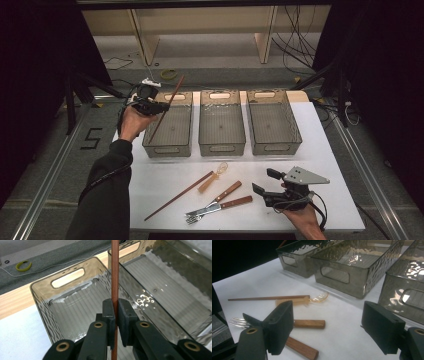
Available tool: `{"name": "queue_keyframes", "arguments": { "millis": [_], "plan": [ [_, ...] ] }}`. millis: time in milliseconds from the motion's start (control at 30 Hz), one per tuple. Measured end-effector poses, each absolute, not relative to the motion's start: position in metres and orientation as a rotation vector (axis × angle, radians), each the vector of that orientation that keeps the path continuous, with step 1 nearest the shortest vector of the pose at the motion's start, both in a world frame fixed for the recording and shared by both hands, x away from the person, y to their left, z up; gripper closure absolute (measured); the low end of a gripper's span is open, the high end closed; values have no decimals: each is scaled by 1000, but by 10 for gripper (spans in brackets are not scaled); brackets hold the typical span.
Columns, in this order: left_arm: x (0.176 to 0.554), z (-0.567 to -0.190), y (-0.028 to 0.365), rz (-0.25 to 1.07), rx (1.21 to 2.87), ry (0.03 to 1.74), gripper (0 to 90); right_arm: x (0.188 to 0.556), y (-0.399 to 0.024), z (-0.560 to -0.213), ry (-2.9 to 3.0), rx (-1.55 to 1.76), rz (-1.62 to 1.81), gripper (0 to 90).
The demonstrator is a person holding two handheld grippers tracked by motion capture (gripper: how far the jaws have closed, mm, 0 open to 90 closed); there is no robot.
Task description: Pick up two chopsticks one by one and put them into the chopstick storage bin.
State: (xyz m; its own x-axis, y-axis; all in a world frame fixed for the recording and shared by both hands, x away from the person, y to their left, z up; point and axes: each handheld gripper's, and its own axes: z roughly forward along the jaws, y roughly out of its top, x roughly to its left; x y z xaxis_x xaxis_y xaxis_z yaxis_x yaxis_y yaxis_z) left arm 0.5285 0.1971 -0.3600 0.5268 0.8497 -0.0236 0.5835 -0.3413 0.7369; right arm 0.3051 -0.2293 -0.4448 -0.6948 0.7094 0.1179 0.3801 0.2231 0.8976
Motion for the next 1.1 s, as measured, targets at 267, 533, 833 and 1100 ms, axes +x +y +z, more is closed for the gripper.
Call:
{"name": "queue_keyframes", "arguments": {
  "millis": [267, 533, 833, 1100],
  "plan": [
    [531, -379, 200, 480, 2053, 1179, 837, 305, -229, -445, 2188, 1017, 1463, 266],
    [532, -394, 200, 472, 2072, 1199, 837, 305, -229, -445, 2191, 1015, 1464, 265],
    [532, -405, 198, 468, 2094, 1209, 836, 305, -228, -445, 2190, 1011, 1464, 265],
    [534, -411, 202, 449, 2061, 1271, 768, 305, -229, -445, 2191, 1011, 1464, 265]
  ]
}}
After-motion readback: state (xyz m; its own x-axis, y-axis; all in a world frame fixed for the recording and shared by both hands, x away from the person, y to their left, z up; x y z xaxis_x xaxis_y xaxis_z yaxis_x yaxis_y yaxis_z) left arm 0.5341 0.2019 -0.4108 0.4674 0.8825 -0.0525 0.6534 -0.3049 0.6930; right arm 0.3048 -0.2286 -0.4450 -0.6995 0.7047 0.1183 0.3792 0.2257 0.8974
